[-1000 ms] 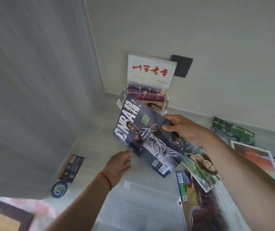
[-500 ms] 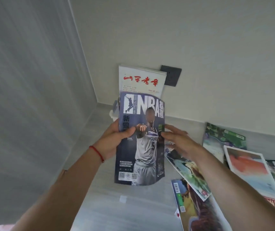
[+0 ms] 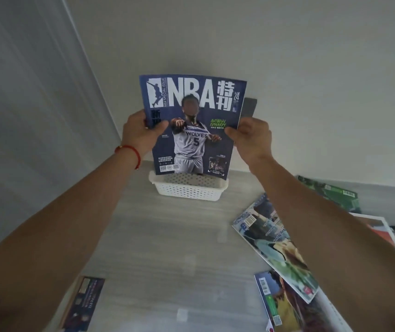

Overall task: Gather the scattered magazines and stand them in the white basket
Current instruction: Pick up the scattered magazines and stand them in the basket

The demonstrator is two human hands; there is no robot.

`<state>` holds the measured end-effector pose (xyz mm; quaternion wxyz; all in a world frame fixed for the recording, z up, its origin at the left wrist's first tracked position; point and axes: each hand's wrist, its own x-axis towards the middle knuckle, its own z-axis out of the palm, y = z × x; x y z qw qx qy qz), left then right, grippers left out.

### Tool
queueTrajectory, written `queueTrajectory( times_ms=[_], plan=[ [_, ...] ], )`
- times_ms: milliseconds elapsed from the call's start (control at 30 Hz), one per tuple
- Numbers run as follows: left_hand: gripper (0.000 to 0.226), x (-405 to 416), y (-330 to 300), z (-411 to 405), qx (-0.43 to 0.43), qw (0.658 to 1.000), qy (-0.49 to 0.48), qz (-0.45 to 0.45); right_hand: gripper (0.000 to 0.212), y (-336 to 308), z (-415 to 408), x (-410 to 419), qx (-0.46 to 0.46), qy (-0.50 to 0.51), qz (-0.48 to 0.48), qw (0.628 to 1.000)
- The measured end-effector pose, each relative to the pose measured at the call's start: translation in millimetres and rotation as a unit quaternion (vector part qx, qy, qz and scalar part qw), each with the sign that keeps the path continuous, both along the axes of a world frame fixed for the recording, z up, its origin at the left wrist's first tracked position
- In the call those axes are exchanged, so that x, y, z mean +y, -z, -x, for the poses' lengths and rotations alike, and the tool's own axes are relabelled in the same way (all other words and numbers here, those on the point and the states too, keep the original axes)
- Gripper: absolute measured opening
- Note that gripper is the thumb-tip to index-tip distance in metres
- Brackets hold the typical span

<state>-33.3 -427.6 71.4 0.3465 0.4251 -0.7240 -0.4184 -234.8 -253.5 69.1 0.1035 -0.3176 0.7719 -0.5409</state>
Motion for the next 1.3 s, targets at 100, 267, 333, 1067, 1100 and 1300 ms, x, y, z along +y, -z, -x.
queueTrajectory(
  times_ms=[100, 267, 333, 1067, 1100, 1300],
  plan=[
    [0.035, -20, 19, 10, -0.087, 0.996, -0.019, 0.022, 0.006, 13, 2, -16, 0.018, 0.024, -0.027, 0.999],
    [0.036, -39, 39, 25, -0.04, 0.996, -0.044, -0.06, 0.007, 20, 8, -33, 0.029, 0.035, -0.042, 0.998],
    [0.033, -48, 40, 27, -0.037, 0.996, -0.056, -0.056, 0.009, 17, 9, -38, 0.049, 0.021, -0.042, 0.998],
    [0.027, -61, 92, 43, -0.074, 0.986, -0.105, -0.103, 0.024, 83, 25, -56, -0.027, 0.062, -0.116, 0.991],
    [0.029, -59, 92, 43, -0.077, 0.986, -0.108, -0.096, 0.023, 84, 25, -56, -0.024, 0.068, -0.116, 0.991],
    [0.045, -52, 99, 37, -0.047, 0.986, -0.092, -0.127, 0.015, 93, 14, -56, -0.003, 0.096, -0.122, 0.988]
  ],
)
